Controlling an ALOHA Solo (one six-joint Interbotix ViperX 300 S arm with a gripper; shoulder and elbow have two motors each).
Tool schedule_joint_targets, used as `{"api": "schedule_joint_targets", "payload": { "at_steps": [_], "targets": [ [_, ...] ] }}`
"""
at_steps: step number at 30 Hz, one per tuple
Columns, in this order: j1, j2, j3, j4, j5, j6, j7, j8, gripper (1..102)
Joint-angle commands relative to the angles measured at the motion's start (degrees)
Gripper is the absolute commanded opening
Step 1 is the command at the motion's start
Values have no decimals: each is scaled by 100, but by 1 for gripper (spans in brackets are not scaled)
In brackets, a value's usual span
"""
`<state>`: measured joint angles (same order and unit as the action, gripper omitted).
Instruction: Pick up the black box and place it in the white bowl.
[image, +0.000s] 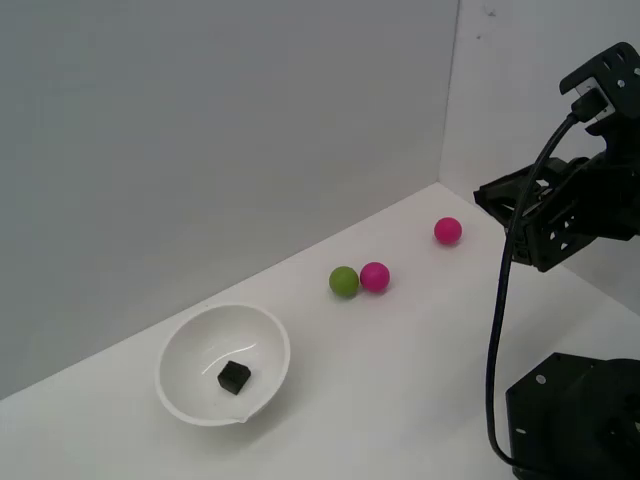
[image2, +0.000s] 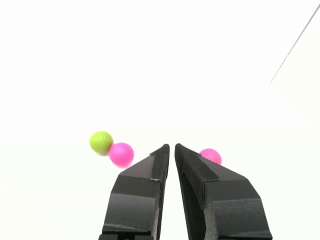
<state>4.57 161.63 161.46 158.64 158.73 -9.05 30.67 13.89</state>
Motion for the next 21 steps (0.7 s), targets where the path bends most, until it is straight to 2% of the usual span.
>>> {"api": "schedule_joint_targets", "payload": {
  "at_steps": [1,11,21],
  "targets": [
    [79,132,141,-18,-44,-35,79,26,3],
    [439,976,1011,62,44,-26,176,-44,3],
    [439,1072,1116,70,44,-26,185,-53,3]
  ]
}}
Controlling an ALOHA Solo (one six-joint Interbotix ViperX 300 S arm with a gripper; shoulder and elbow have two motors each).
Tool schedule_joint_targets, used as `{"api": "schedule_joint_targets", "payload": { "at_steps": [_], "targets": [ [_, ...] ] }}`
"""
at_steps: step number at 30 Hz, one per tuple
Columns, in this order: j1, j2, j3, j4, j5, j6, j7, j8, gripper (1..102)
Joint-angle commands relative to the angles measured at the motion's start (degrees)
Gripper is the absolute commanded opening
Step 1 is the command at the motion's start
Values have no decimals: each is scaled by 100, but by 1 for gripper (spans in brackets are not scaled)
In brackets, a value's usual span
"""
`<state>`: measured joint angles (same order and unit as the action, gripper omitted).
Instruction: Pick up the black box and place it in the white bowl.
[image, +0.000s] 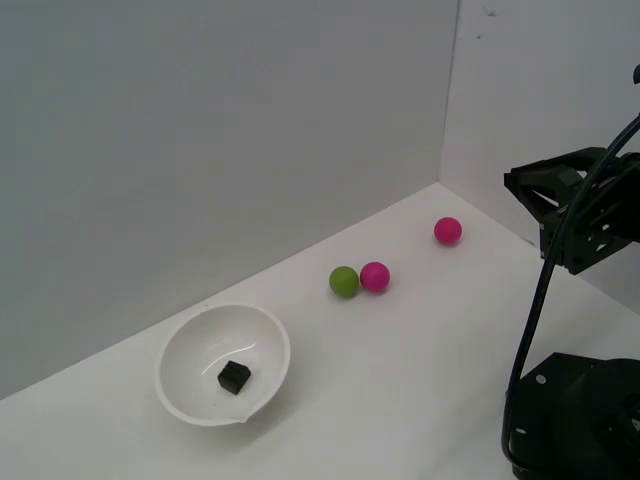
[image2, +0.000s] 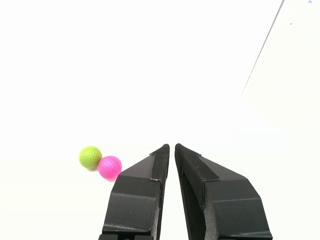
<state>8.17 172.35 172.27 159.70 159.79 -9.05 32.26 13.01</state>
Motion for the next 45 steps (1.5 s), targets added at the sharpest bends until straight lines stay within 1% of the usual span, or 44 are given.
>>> {"api": "schedule_joint_targets", "payload": {
  "at_steps": [1,15,23,45],
  "targets": [
    [79,9,35,-35,-62,-26,26,35,3],
    [79,35,70,-35,-53,-35,26,35,3],
    [79,255,281,-35,-35,-35,62,44,3],
    [79,193,220,-35,-44,-35,62,35,3]
  ]
}}
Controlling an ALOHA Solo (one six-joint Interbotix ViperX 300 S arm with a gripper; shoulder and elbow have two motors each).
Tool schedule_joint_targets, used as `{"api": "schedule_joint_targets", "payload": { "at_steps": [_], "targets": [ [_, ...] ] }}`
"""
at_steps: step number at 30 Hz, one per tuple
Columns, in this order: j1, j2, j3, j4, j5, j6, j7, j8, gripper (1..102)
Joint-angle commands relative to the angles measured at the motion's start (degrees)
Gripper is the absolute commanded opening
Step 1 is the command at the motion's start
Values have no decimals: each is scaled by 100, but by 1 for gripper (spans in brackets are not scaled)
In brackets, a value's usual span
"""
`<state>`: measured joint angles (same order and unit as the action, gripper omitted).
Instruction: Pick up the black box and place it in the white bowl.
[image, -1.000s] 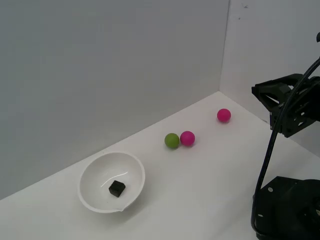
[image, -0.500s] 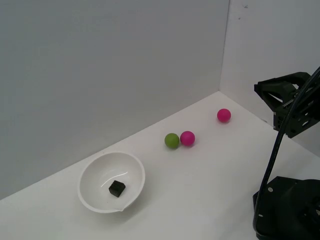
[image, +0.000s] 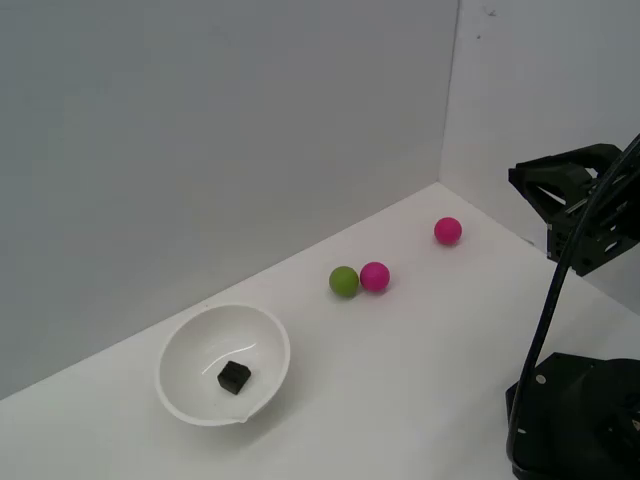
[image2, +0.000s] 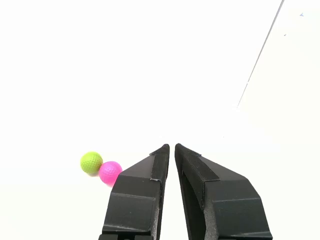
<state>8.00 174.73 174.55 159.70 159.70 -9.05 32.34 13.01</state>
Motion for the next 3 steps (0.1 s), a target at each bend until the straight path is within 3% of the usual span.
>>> {"api": "schedule_joint_targets", "payload": {
  "at_steps": [1,3],
  "targets": [
    [97,-44,-9,-35,-35,-26,53,44,3],
    [97,-44,-9,-35,-35,-35,53,44,3]
  ]
}}
